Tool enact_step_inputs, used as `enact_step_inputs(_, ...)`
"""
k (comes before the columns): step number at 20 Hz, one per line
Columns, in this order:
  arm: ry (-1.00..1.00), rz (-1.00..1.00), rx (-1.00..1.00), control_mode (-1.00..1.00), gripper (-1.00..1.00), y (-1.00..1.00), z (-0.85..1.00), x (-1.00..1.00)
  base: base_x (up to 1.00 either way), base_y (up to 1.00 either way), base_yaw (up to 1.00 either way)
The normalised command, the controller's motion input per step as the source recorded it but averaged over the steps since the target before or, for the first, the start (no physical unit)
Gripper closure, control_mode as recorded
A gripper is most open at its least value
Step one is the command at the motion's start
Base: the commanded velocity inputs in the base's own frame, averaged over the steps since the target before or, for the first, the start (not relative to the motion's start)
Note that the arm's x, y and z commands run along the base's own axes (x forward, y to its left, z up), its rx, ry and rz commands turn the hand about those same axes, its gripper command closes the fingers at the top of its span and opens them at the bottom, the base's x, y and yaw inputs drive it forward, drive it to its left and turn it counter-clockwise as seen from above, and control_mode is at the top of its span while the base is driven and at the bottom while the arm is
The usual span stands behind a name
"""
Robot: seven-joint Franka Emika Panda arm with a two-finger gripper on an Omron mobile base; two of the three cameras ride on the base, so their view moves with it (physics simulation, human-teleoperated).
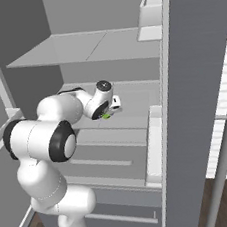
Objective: Grab a lemon wedge from the fridge and one ice cube from the ice bowl, and put them in the glass of lemonade.
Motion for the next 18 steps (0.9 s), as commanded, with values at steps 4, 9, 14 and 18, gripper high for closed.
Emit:
enact_step_inputs(4,0.00,0.05,0.00,-1.00,-1.00,0.00,-0.02,0.00,0.00,0.00,0.00)
enact_step_inputs(9,0.00,0.04,0.00,-1.00,-1.00,0.00,-0.04,0.00,0.00,0.00,0.00)
enact_step_inputs(14,0.00,0.03,0.00,-1.00,1.00,0.00,0.00,0.00,0.00,0.00,0.00)
enact_step_inputs(18,0.00,0.02,0.00,-1.00,1.00,0.01,0.00,0.00,0.00,0.00,0.00)
